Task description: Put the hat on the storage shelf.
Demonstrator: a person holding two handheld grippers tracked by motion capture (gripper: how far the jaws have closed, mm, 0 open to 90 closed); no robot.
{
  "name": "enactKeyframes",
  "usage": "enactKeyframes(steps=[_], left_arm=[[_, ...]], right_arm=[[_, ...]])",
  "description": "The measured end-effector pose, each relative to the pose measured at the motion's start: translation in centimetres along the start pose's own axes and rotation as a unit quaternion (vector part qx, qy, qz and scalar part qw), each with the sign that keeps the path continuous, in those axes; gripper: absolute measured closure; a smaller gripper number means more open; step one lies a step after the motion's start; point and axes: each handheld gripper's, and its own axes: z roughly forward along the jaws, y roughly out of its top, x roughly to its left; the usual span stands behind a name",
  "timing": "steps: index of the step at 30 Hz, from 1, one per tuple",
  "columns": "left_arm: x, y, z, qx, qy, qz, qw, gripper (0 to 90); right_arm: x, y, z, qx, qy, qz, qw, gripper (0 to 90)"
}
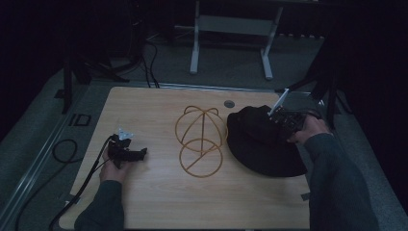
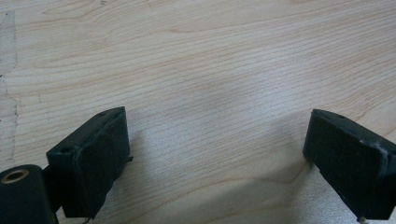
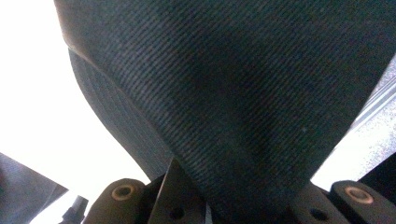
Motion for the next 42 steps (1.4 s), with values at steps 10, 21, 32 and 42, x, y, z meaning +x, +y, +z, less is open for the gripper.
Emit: enactKeyframes(steps=[10,21,32,42], left_arm=[[0.0,0.0,0.0,-0.001,0.0,-0.001,1.0,7.3],[0.0,0.0,0.0,-0.001,0.0,-0.001,1.0,7.4],[0.0,0.0,0.0,-0.001,0.0,0.0,1.0,7.4],[-0.1,0.0,0.0,-0.001,0.0,-0.001,1.0,7.4]], right_arm=[[-0.8,-0.6,-2.4,-0.029,0.003,0.013,0.9995,87.5],[-1.2,-0.8,-3.7,-0.045,0.004,0.013,0.9989,87.5],[-2.0,-1.7,-5.2,-0.086,0.021,0.025,0.9957,87.5],[-2.4,-2.5,-6.8,-0.107,0.021,0.028,0.9937,87.5]])
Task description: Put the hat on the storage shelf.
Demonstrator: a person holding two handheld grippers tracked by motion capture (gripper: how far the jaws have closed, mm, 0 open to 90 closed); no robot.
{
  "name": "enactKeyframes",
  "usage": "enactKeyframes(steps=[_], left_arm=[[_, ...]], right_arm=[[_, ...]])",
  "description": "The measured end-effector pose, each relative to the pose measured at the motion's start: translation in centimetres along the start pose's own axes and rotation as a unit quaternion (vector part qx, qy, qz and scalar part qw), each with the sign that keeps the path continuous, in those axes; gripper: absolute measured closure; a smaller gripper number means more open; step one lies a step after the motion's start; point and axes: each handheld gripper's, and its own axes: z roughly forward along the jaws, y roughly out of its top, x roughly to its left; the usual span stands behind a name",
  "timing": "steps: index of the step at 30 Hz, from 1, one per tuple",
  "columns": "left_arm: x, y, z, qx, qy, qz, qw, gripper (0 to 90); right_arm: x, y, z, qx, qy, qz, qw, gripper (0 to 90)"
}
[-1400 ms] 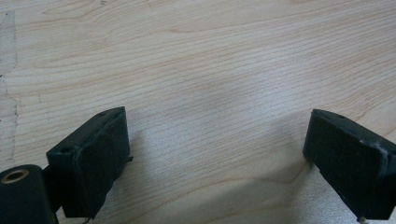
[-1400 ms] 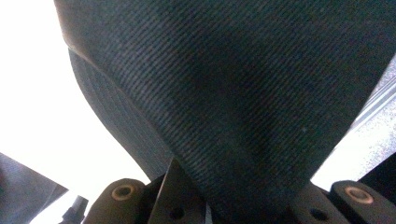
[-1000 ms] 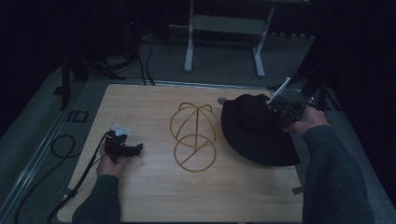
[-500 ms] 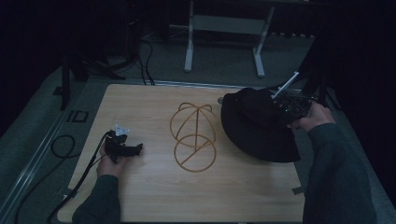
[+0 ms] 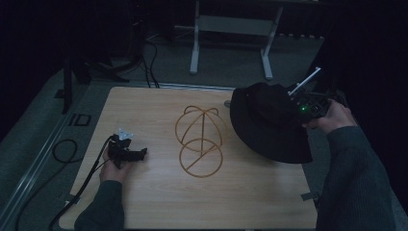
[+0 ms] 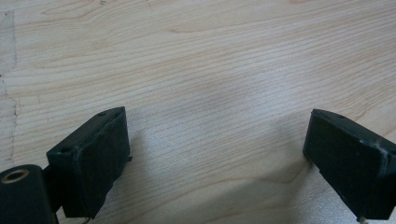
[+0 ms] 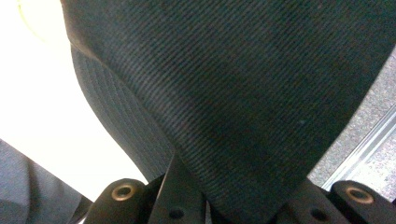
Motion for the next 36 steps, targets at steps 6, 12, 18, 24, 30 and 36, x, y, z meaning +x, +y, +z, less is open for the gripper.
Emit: enactKeyframes(steps=[6,12,18,24,30,36], left_arm=[[0.0,0.0,0.0,0.0,0.0,0.0,1.0,7.4],[0.0,0.0,0.0,0.0,0.0,0.0,1.0,7.4],[0.0,0.0,0.0,0.0,0.0,0.0,1.0,7.4],[0.0,0.0,0.0,0.0,0.0,0.0,1.0,7.4],[0.0,0.0,0.0,0.0,0.0,0.0,1.0,7.4],[0.0,0.0,0.0,0.0,0.0,0.0,1.0,7.4]], right_arm=[[-0.1,-0.2,-1.2,-0.01,-0.003,0.004,0.9999,87.5],[-0.1,-0.3,-2.2,-0.02,0.0,-0.003,0.9998,87.5],[0.2,-0.1,-3.0,-0.03,0.002,-0.006,0.9995,87.5],[0.4,0.1,-3.5,-0.033,0.004,-0.016,0.9993,87.5],[0.5,0.1,-3.9,-0.042,0.006,-0.019,0.9989,87.5],[0.6,0.1,-4.2,-0.047,0.01,-0.024,0.9986,87.5]])
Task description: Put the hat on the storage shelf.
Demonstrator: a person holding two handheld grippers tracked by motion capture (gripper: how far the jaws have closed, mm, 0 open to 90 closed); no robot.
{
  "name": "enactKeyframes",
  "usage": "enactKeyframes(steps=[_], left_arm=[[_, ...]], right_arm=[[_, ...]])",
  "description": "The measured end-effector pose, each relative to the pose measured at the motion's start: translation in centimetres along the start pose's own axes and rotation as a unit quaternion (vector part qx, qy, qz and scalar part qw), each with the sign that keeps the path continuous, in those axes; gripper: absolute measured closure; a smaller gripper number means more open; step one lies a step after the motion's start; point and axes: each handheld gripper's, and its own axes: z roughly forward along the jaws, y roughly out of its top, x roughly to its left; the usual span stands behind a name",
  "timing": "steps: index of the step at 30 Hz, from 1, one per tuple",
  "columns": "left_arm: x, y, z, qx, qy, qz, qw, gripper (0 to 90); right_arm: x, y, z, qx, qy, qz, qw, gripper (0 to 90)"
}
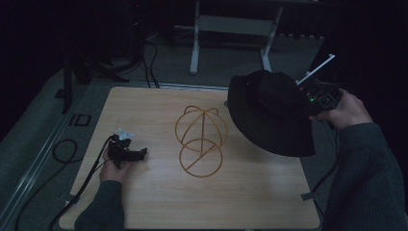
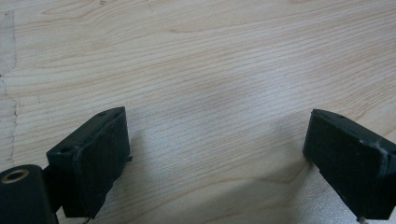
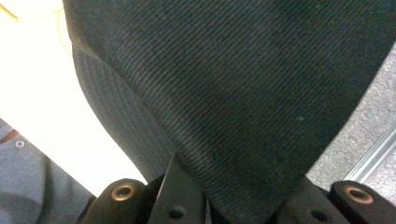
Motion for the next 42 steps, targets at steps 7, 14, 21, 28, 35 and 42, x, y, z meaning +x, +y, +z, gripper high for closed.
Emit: enactKeyframes(steps=[7,14,21,28,35,42], left_arm=[[0.0,0.0,0.0,0.0,0.0,0.0,1.0,7.4],[0.0,0.0,0.0,0.0,0.0,0.0,1.0,7.4],[0.0,0.0,0.0,0.0,0.0,0.0,1.0,7.4],[0.0,0.0,0.0,0.0,0.0,0.0,1.0,7.4],[0.0,0.0,0.0,0.0,0.0,0.0,1.0,7.4],[0.0,0.0,0.0,0.0,0.0,0.0,1.0,7.4]], right_arm=[[0.3,0.0,-0.1,-0.011,0.009,-0.011,0.9998,87.5],[1.2,0.2,-0.5,-0.025,0.017,-0.027,0.9992,87.5],[2.2,0.6,-1.3,-0.035,0.027,-0.045,0.998,87.5],[2.6,0.8,-1.8,-0.046,0.046,-0.055,0.9964,87.5],[2.9,0.7,-2.1,-0.053,0.056,-0.065,0.9949,87.5],[3.4,1.1,-2.3,-0.054,0.06,-0.076,0.9938,87.5]])
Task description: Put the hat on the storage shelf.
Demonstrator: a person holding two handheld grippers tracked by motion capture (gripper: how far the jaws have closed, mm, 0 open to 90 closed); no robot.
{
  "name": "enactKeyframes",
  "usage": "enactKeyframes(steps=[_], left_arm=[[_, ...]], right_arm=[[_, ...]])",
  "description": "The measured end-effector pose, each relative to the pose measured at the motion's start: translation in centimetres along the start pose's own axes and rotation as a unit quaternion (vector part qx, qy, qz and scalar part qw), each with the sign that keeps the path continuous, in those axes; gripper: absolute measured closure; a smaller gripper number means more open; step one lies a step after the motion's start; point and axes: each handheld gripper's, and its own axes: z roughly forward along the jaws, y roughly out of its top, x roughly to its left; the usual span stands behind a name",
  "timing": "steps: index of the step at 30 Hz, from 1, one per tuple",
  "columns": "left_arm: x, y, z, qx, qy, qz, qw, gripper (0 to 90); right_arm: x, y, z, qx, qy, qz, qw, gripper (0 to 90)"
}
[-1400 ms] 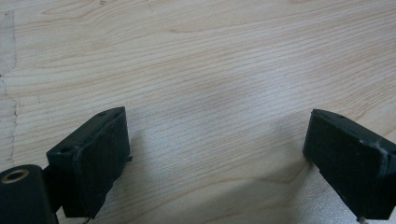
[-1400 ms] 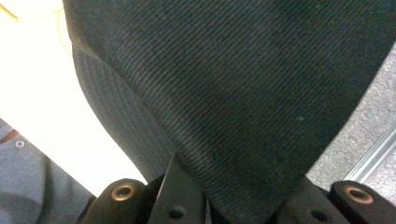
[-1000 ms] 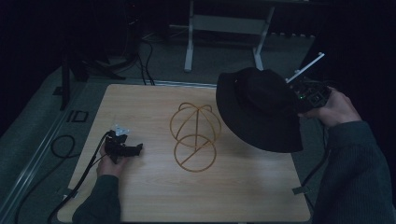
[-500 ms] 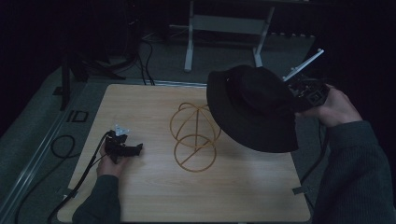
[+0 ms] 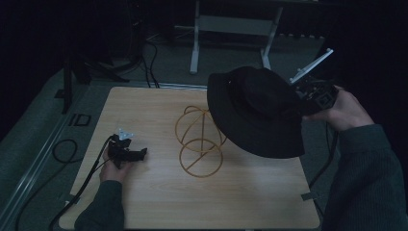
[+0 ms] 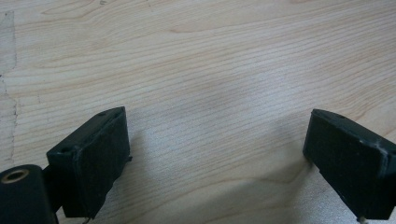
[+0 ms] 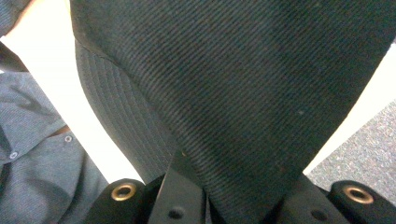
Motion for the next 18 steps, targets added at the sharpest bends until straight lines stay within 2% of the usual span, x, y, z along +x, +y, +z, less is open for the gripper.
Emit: enactKeyframes(steps=[18], left_arm=[[0.0,0.0,0.0,0.0,0.0,0.0,1.0,7.3]], right_arm=[[1.6,2.3,0.9,0.005,0.011,-0.035,0.9993,87.5]])
